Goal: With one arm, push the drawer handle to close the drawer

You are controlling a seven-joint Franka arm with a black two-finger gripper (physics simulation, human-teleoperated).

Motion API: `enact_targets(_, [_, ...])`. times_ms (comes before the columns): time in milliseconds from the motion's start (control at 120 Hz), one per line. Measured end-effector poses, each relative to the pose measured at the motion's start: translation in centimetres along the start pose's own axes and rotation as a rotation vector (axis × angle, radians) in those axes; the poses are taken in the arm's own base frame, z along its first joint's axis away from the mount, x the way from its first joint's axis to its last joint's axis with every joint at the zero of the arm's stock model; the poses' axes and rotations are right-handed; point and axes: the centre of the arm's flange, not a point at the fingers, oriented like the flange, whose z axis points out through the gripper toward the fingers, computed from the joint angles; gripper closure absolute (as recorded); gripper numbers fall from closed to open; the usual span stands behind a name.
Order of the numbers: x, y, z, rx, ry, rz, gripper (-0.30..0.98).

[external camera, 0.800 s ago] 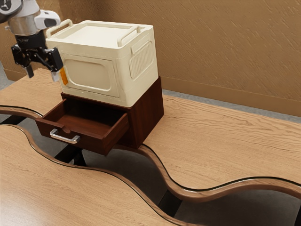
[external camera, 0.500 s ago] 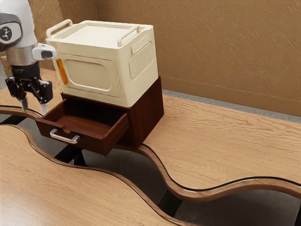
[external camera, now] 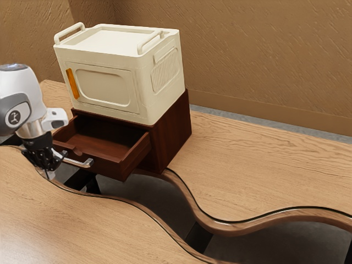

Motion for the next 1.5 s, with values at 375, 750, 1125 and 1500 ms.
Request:
enact_targets(375, [3.8,-0.8,2.4,0.007,0.083,0.034,0.78])
enact_targets(750, [10.2,0.1,2.1,0.031,0.13,0.094,0.79])
enact_targets(1125, [16.8,1.8,1.6,0.044,0.168,0.148,0.79])
enact_targets(1500, [19.7,1.8,1.9,0.03,0.172,0.234,0.79])
